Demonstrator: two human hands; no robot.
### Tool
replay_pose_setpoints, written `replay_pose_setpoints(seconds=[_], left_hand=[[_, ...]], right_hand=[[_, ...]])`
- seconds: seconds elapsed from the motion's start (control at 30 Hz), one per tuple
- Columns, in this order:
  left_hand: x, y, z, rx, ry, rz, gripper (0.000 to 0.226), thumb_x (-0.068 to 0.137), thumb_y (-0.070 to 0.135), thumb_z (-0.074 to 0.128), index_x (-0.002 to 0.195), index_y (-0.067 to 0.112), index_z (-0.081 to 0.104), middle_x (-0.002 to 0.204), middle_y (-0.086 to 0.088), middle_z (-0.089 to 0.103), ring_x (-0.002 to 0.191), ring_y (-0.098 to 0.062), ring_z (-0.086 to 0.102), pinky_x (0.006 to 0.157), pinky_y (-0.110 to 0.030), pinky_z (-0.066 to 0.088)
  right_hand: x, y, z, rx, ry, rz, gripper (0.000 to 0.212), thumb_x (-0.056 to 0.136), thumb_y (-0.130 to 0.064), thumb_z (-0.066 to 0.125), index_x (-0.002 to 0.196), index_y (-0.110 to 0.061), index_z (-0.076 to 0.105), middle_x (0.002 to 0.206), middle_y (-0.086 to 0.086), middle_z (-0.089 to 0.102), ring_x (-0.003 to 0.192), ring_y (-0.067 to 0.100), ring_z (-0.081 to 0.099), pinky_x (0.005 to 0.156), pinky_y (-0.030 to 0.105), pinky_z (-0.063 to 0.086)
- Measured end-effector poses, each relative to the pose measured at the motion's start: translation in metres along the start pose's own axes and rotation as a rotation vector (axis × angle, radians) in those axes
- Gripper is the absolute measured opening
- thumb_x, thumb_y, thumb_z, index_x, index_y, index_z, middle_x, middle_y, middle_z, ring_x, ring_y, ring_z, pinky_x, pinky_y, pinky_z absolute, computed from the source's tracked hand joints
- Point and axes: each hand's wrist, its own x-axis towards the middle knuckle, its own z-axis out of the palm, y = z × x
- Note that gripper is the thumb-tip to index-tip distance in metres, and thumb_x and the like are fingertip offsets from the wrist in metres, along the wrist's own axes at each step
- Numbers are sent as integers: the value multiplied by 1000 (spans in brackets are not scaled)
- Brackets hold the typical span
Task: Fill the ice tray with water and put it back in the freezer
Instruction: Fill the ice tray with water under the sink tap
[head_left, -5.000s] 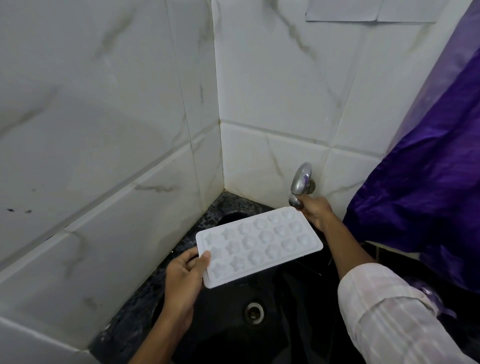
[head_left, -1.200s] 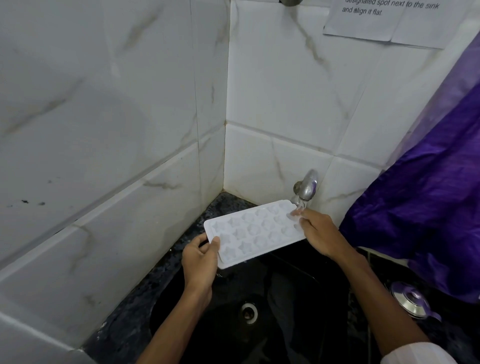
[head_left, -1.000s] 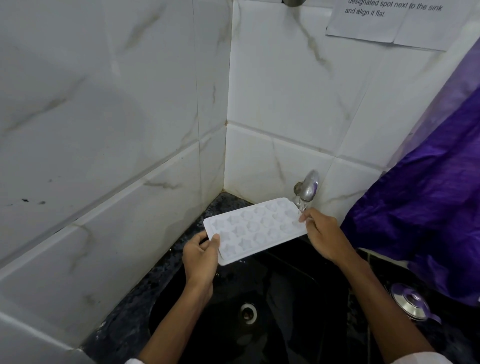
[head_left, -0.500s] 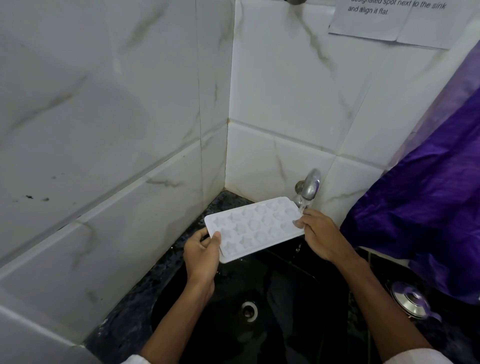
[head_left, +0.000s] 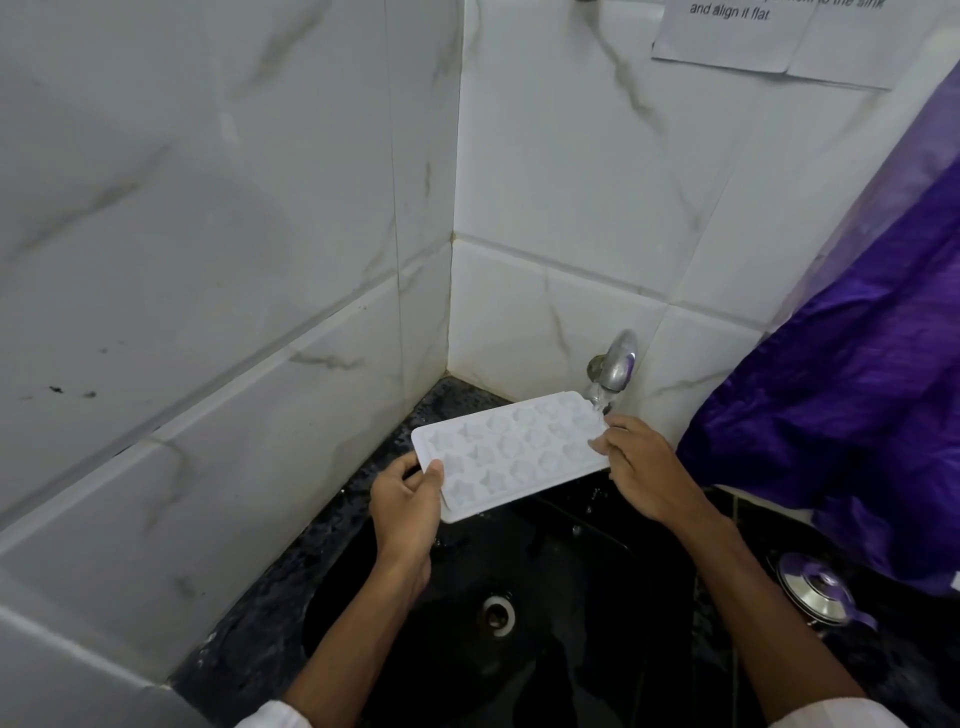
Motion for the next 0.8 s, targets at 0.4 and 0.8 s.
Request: replay_pose_setpoints(seconds=[0.4,0.8], left_hand=[[0,-6,8,23,-13,-19,16,97,9,59,111,11,67,95,-3,77,85,-17,75,79,-40,62],[-4,-12,13,77,-55,-10,16,98,10,58,111,14,66,90,0,77,81,-13,75,69,-32,61]], right_hand=[[-8,8,-4,-4,-32,23,26,99,-12,47,106,-8,72,131,5,53,108,13,52,89,23,41],[1,1,1,-9,-28,28,29,99,-18,37,117,-34,53,137,-2,45,120,16,47,94,29,40]])
